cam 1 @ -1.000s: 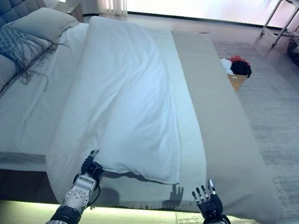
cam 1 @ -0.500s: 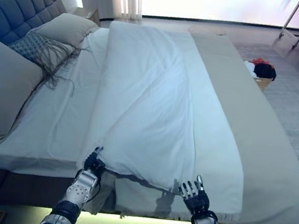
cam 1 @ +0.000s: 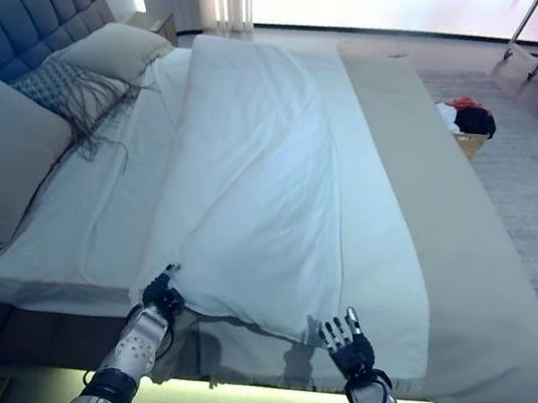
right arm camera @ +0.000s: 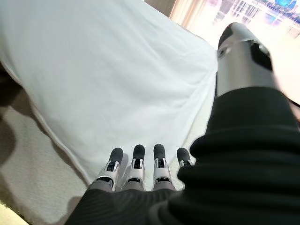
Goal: Make the bed neatly
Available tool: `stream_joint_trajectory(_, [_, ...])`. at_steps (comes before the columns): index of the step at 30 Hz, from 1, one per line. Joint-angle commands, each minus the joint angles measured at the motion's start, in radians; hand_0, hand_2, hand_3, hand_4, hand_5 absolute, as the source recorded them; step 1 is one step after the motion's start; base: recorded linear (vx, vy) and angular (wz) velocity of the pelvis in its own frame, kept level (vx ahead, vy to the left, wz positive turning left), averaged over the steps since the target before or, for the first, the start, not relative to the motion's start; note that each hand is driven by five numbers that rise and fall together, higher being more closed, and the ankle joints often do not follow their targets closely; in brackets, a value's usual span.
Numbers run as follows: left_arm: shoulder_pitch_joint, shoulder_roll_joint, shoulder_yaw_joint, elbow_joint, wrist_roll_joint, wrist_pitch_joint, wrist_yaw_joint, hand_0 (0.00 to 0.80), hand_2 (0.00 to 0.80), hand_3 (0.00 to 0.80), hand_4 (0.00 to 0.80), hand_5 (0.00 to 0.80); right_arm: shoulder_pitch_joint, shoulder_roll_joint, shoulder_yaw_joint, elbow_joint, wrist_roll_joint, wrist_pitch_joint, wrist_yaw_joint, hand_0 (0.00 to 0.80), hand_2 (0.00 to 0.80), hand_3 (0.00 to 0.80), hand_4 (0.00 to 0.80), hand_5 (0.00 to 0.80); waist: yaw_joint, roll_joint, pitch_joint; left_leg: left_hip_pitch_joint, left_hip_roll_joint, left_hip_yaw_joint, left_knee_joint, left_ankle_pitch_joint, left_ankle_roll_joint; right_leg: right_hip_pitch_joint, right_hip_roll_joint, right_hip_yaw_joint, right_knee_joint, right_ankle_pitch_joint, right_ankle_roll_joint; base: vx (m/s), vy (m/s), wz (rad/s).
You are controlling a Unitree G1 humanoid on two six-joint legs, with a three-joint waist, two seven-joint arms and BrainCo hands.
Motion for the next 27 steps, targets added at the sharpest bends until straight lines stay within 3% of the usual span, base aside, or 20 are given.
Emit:
stream_joint_trajectory(1, [-0.017, 0.148, 0.124, -0.046, 0.041, -0.048, -0.008, 0.800, 0.800, 0.800, 0.800, 0.800, -0.039, 0.045, -0.044, -0.058, -0.011, -0.020, 0.012, 0.000, 0.000, 0.000, 0.000, 0.000, 0.061, -0.034, -0.025, -0.036, -0.044, -0.033, -0.017, 0.103, -0.018, 0.006, 0.020, -0.011, 0.048, 0.006, -0.087, 0.025, 0.022, 0.07])
stream_joint_trajectory(9, [-0.001, 0.222, 0.217, 0.063, 0.074, -0.049, 0.047, 0.800, 0.800, 0.800, 0.800, 0.800, -0.085, 0.031, -0.033, -0.020, -0.031, 0.001, 0.017, 0.000, 0.000, 0.000, 0.000, 0.000, 0.082, -0.025, -0.049, -0.033, -0.044, -0.026, -0.040, 0.121, -0.028, 0.024, 0.023, -0.031, 0.004, 0.012, -0.093, 0.022, 0.023, 0.06])
stream_joint_trajectory(15, [0.004, 0.208, 0.243, 0.196, 0.065, -0.087, 0.103, 0.800, 0.800, 0.800, 0.800, 0.800, -0.093, 0.026, -0.032, 0.016, -0.027, 0.027, -0.001, 0.000, 0.000, 0.000, 0.000, 0.000, 0.078, -0.023, -0.056, -0.027, -0.050, -0.022, -0.044, 0.108, -0.027, 0.027, 0.020, -0.034, -0.002, 0.008, -0.093, 0.034, 0.008, 0.01])
stream_joint_trajectory(21, [0.065, 0.193, 0.335, 0.202, 0.032, -0.177, 0.136, 0.800, 0.800, 0.800, 0.800, 0.800, -0.081, 0.015, -0.073, 0.033, -0.029, 0.040, -0.007, 0.000, 0.000, 0.000, 0.000, 0.000, 0.087, -0.026, -0.055, -0.021, -0.048, -0.023, -0.043, 0.107, -0.028, 0.035, 0.020, -0.036, -0.021, 0.011, -0.093, 0.028, -0.007, 0.01])
stream_joint_trajectory(27, [0.098, 0.198, 0.408, 0.211, 0.030, -0.198, 0.170, 0.800, 0.800, 0.800, 0.800, 0.800, -0.087, 0.011, -0.101, 0.045, -0.040, 0.046, -0.021, 0.000, 0.000, 0.000, 0.000, 0.000, 0.105, -0.020, -0.052, -0.026, -0.043, -0.034, -0.039, 0.120, -0.034, 0.042, 0.023, -0.053, -0.026, 0.008, -0.099, 0.000, 0.000, 0.00])
